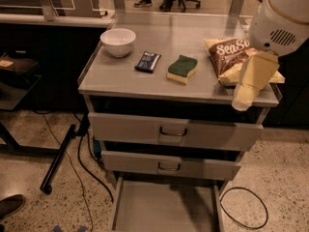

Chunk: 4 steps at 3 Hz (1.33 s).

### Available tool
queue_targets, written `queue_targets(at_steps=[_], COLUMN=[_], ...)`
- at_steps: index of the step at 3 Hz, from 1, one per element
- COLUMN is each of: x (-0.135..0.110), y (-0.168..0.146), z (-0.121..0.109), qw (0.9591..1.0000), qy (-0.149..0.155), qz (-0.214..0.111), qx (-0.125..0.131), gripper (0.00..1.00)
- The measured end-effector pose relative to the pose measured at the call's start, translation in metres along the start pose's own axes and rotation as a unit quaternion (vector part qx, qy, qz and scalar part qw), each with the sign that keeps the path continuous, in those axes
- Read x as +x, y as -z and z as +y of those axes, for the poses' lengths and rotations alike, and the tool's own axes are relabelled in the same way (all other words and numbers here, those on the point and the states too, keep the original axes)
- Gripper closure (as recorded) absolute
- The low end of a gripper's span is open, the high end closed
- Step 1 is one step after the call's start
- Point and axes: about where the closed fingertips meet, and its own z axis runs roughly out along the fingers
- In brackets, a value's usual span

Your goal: Place sponge into bottom drawer

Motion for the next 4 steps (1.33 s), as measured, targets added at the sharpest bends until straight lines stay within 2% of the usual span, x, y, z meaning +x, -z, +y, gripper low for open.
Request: queue_targets(at_steps=[1, 2, 3, 4], x=[-0.016, -0.038, -0.057, -0.068], y=[-0.014, -0.034, -0.053, -0.061], z=[-0.011, -0.042, -0.071, -0.072], qw=[0.9997, 0.9968, 0.9926, 0.9931], qy=[-0.022, -0.076, -0.119, -0.114], qz=[-0.007, 0.0, 0.004, -0.002], qx=[0.012, 0.025, 0.024, 0.027], gripper=[0.0, 0.0, 0.0, 0.0])
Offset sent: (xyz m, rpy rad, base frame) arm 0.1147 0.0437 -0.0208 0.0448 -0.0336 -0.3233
